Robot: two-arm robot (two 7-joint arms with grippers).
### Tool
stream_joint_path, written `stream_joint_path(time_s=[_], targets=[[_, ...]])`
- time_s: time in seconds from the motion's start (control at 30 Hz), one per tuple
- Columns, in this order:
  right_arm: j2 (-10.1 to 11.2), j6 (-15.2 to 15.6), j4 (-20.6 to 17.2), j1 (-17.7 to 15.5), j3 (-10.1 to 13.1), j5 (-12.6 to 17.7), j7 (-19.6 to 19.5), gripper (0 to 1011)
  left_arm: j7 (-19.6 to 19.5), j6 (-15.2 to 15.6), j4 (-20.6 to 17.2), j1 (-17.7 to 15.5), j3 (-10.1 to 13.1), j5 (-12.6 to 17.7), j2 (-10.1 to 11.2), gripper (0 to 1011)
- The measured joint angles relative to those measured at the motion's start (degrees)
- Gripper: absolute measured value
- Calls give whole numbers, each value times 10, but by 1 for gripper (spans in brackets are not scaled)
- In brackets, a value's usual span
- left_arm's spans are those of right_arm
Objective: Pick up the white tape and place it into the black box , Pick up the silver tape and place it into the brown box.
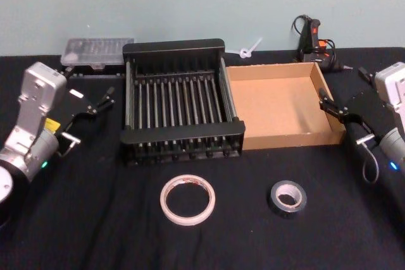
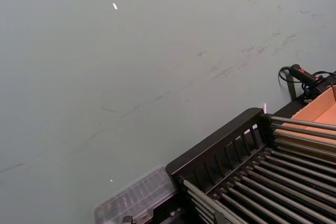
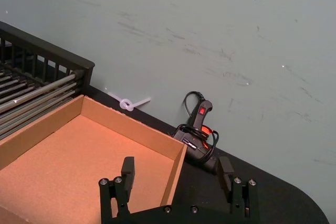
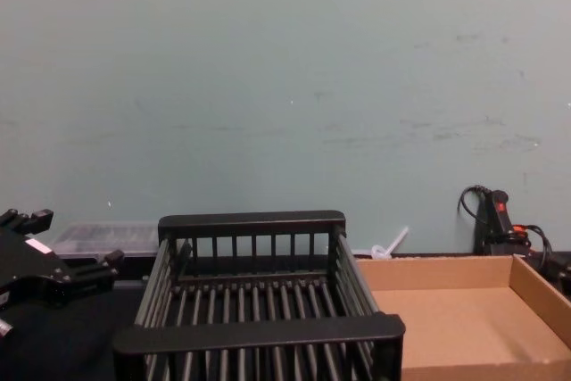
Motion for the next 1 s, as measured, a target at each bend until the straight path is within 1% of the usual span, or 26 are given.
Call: stream_joint_path(time_s=[1.0], targets=[[0, 0, 0, 0, 0, 0, 0, 1000, 0, 0, 0, 0, 0, 0, 0, 1001]])
